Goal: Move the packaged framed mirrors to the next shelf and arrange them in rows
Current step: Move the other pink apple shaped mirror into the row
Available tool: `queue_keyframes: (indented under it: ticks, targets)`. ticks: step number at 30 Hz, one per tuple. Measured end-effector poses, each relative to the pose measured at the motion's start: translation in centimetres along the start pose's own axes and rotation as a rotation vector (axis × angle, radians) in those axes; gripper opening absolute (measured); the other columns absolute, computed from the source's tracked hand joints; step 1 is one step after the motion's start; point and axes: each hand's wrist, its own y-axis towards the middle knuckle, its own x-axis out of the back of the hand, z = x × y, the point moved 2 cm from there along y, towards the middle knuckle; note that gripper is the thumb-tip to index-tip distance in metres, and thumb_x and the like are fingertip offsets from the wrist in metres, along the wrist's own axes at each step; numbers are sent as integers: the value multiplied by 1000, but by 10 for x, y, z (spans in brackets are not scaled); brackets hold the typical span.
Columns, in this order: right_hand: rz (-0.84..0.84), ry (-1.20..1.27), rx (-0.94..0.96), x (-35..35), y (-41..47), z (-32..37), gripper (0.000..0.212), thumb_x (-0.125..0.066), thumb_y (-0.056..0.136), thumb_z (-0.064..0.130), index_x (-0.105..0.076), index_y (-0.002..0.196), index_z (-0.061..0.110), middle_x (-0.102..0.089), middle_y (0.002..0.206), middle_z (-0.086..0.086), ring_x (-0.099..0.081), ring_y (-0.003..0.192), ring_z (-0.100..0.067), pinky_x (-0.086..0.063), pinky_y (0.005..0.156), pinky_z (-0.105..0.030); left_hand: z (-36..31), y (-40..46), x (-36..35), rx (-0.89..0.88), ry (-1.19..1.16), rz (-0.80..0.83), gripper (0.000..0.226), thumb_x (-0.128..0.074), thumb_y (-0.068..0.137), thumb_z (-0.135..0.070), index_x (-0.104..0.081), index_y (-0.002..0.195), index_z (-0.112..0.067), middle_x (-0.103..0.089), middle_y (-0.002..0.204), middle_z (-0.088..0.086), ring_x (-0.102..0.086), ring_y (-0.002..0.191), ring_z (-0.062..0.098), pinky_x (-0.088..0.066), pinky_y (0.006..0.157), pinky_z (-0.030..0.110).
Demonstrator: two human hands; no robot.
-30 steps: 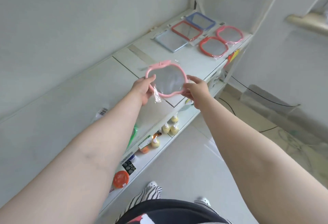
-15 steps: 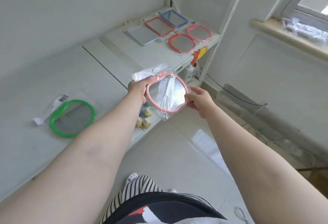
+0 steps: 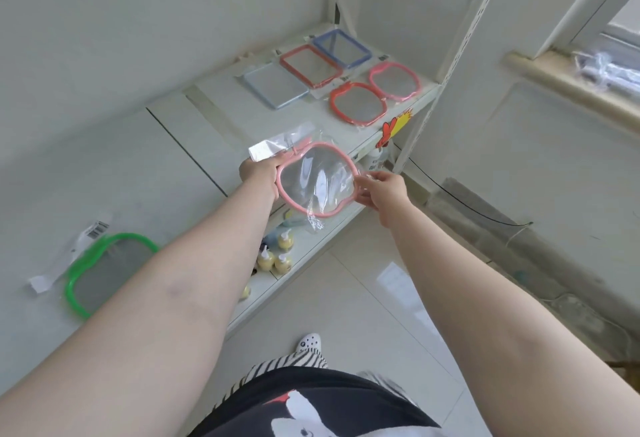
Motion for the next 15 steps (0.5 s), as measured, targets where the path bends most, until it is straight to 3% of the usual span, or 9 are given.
queue_keyframes:
  ticks: [2, 6, 8, 11, 13, 15]
  targets:
    - [1, -23, 23, -1, 13, 12, 29, -67, 83, 4, -64, 112, 1, -69, 101, -17, -67, 70, -26, -60, 84, -43, -5, 10, -9, 11, -8, -15, 65, -90, 59, -23, -64, 114, -2, -66, 89, 5, -57, 73, 23, -48, 70, 28]
    - [13, -86, 42, 0, 35, 33, 24, -68, 82, 1, -66, 106, 1, -69, 89, -15, -66, 74, -27, -59, 84, -46, -17, 29, -28, 11, -29, -22, 63, -87, 63, -17, -60, 118, -3, -71, 100, 9, -61, 79, 24, -53, 78, 31]
    - [21, -104, 34, -1, 48, 42, 10, -68, 82, 1, -67, 90, 7, -69, 85, -15, -66, 75, -27, -58, 85, -47, -23, 37, -37, 0, -40, -27, 61, -86, 65, -16, -59, 118, -2, -69, 99, 9, -60, 81, 24, -52, 84, 32]
    - [40, -146, 9, -4, 72, 53, 9, -67, 81, 2, -66, 78, 10, -68, 81, -16, -64, 73, -26, -57, 87, -50, -30, 49, -52, 11, -49, -81, 65, -86, 65, -15, -58, 122, -1, -70, 110, 11, -66, 93, 27, -53, 92, 38]
    - [64, -171, -9, -5, 89, 58, 6, -67, 80, 3, -67, 78, 9, -65, 76, -14, -60, 70, -24, -55, 88, -52, -34, 57, -61, 27, -52, -114, 61, -86, 64, -12, -61, 119, 0, -71, 108, 11, -68, 90, 26, -54, 90, 37]
    - [82, -210, -13, -3, 107, 66, 8, -70, 80, 5, -69, 87, 3, -63, 69, -11, -58, 64, -23, -58, 82, -42, -38, 65, -72, 45, -65, -139, 58, -87, 62, -9, -63, 114, 2, -72, 100, 11, -65, 79, 23, -56, 86, 35]
